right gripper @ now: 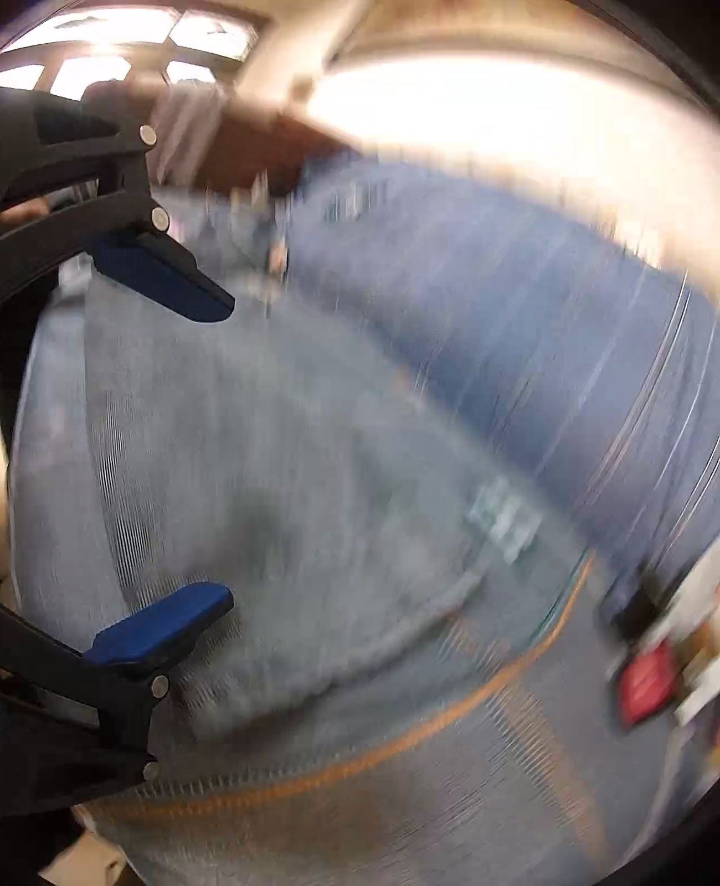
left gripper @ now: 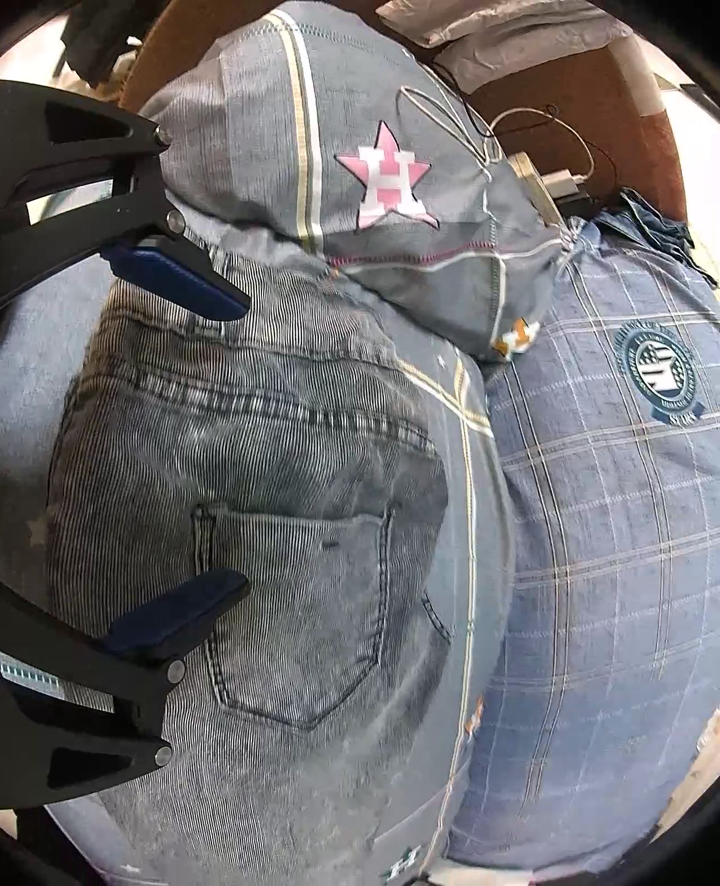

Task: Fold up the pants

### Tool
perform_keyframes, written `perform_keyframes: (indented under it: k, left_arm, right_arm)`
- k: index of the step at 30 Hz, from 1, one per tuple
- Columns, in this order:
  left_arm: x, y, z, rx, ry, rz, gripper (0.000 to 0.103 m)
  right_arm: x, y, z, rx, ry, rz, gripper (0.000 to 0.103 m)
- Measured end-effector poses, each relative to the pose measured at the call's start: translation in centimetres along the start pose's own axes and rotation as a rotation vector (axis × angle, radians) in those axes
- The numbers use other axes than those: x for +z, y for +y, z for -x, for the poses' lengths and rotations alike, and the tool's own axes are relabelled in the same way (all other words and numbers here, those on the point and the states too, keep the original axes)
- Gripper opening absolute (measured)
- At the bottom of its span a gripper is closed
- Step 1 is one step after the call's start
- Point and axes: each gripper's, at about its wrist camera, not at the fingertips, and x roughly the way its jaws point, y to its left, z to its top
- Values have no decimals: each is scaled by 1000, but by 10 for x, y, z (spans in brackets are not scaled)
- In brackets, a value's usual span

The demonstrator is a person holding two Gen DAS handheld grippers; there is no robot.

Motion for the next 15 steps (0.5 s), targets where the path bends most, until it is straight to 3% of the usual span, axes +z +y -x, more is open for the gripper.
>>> perform_keyframes:
  k: [2,3,5,7,10,13,15]
  left_arm:
    - [-7,-11,-27,27,88,-66,94]
    - [-10,-8,-27,15,48,-41,96]
    - [-11,-5,-26,7,57,-17,97]
    - [-13,-5,-26,0,50,-22,97]
    - [-14,-1,-27,-20,36,-16,98]
    - [-15,4,-30,-32,31,-3,99]
    - [-15,3,-29,-35,27,0,100]
  right_arm:
    - [3,0,7,26,-33,-36,95]
    - [6,17,12,23,-33,-8,95]
    - [8,53,20,55,-62,83,95]
    - [10,79,13,90,-15,148,95]
    - [18,123,-30,172,74,195,95]
    - [29,128,-89,248,209,118,95]
    - [30,121,-134,137,249,150,94]
